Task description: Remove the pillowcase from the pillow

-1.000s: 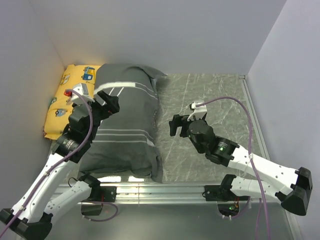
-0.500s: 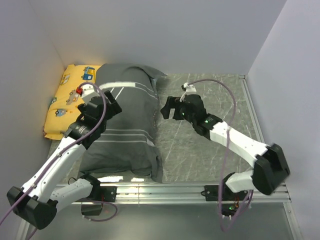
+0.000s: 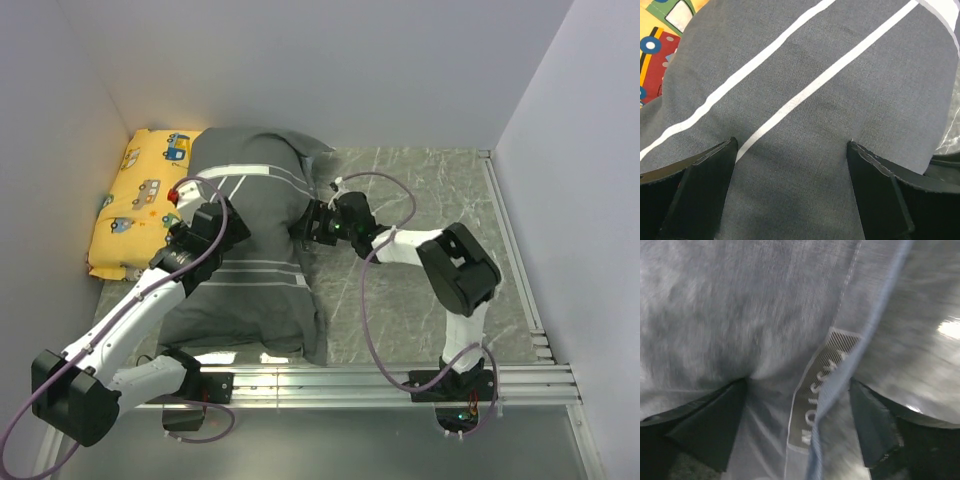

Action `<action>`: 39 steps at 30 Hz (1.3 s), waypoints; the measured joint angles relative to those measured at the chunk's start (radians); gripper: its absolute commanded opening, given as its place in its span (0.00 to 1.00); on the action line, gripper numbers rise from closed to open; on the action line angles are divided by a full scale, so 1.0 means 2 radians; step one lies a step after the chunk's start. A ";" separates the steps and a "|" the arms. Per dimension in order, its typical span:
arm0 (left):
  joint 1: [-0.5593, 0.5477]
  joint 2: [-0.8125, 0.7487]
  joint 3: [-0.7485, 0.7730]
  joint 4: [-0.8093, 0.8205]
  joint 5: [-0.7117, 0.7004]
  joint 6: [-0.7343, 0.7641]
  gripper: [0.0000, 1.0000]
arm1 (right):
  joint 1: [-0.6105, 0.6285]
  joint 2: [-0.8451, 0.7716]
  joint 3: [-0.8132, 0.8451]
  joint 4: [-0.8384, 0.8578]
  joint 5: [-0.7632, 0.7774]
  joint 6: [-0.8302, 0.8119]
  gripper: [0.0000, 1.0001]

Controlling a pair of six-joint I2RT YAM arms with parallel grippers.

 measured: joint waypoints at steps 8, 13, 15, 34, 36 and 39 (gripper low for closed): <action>0.009 -0.002 -0.020 0.022 -0.004 -0.010 0.63 | -0.002 0.057 -0.005 0.156 -0.069 0.109 0.00; 0.018 -0.007 -0.025 0.029 0.003 -0.008 0.28 | -0.003 0.031 -0.035 0.173 -0.060 0.126 0.00; 0.019 -0.006 -0.025 0.034 0.010 -0.007 0.21 | -0.004 -0.001 -0.054 0.159 -0.049 0.122 0.00; -0.006 0.114 0.066 0.127 0.220 0.026 0.61 | 0.061 -0.233 0.145 -0.187 0.125 -0.081 0.00; 0.004 0.098 0.067 0.098 0.206 0.029 0.71 | 0.062 -0.187 0.168 -0.186 0.127 -0.083 0.00; 0.034 0.060 0.067 0.057 0.177 0.032 0.84 | 0.061 -0.119 0.183 -0.182 0.129 -0.081 0.00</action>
